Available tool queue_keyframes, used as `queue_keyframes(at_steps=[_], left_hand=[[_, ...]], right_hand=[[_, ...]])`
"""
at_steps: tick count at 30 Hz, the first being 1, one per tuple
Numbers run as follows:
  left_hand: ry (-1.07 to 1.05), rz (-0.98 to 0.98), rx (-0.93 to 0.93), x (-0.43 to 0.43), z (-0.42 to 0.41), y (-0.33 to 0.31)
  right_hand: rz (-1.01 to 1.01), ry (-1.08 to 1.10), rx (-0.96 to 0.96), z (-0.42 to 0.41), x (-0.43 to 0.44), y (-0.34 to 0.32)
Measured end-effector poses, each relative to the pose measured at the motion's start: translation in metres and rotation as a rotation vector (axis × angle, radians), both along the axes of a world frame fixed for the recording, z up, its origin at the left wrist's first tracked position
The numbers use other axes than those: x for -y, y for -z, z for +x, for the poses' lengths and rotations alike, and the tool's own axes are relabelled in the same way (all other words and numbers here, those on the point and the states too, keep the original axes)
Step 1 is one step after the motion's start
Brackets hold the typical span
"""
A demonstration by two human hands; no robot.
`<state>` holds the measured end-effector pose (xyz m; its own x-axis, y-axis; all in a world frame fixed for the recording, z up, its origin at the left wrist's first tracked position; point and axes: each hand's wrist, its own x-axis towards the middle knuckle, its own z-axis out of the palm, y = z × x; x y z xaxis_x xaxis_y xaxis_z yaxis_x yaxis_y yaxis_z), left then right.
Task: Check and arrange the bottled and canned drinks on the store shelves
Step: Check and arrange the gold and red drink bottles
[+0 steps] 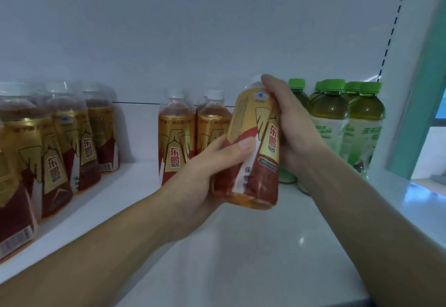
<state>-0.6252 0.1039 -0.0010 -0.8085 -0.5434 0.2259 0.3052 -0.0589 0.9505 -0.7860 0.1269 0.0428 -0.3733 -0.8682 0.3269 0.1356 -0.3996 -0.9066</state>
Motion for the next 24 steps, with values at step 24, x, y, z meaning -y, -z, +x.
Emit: queue_keyframes(at_steps=[24], left_hand=[[-0.161,-0.055,0.002,-0.071,-0.024,-0.006]], right_hand=[[-0.085,0.135,-0.105,-0.025,-0.073,-0.018]])
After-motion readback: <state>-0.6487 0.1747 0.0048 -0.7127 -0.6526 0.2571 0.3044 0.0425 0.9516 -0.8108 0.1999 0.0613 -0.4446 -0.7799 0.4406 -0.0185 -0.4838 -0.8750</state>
